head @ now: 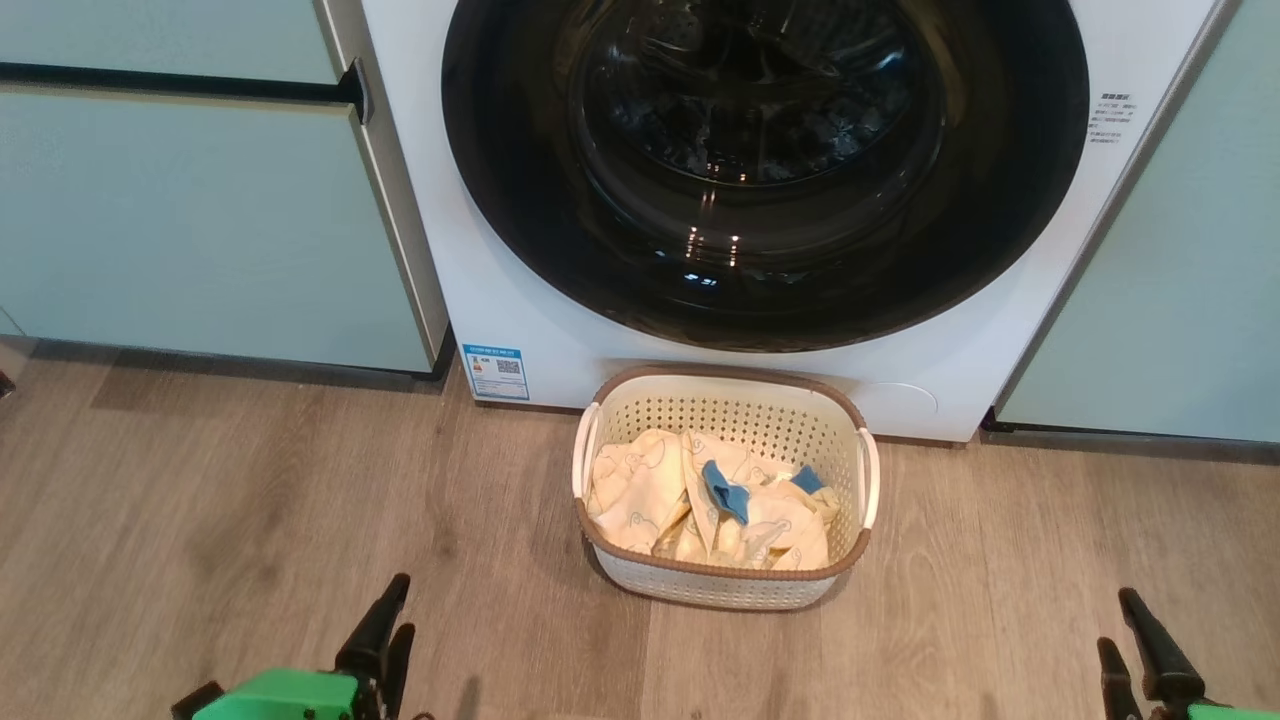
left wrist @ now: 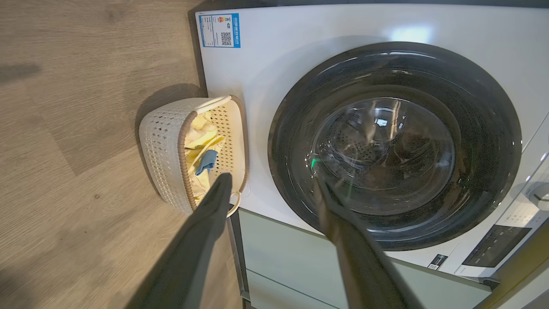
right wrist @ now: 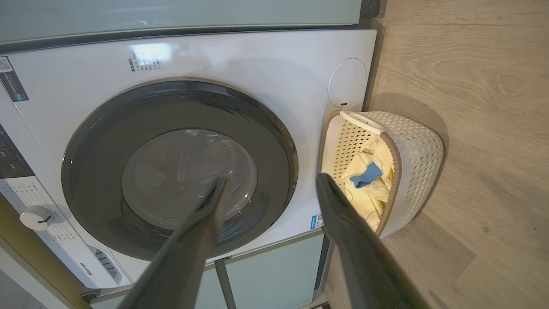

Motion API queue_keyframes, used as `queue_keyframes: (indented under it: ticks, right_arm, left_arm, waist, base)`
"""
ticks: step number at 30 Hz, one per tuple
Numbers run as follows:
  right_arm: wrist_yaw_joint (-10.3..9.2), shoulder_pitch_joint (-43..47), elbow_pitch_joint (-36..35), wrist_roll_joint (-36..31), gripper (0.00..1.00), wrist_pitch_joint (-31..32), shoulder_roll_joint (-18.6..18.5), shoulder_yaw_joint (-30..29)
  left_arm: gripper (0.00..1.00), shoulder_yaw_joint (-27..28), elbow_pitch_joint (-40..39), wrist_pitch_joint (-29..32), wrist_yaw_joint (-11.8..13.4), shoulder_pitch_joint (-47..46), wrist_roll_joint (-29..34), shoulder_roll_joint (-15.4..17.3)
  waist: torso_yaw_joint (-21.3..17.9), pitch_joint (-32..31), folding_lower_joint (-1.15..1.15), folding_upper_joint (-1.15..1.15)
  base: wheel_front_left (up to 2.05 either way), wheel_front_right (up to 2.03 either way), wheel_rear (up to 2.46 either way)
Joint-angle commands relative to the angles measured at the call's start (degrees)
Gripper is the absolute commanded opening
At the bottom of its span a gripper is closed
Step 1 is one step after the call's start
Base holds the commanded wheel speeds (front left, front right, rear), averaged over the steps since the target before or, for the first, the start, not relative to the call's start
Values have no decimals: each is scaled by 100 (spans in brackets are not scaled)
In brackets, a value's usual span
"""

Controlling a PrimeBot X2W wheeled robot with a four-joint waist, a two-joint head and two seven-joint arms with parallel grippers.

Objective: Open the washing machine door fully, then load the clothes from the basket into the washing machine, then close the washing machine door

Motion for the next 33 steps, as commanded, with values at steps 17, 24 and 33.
queue_keyframes:
  ticks: [17,24,33]
  right_arm:
    - [7,-522,-595,-726,100,-354,-67,125]
    - [8,-597,-736,-1104,100,-472,-79,184]
    - [10,-675,-905,-1711,100,-607,-91,274]
  left_arm:
    - [100,-14,-524,-348,-18,-537,980,65]
    - [100,-25,-646,-467,-22,-633,1465,75]
    - [100,-32,-775,-602,-26,-739,2065,86]
  waist:
    - [15,25,0,0]
    - [19,34,0,0]
    - [24,40,0,0]
  base:
    - [0,0,0]
    - [0,0,0]
    - [0,0,0]
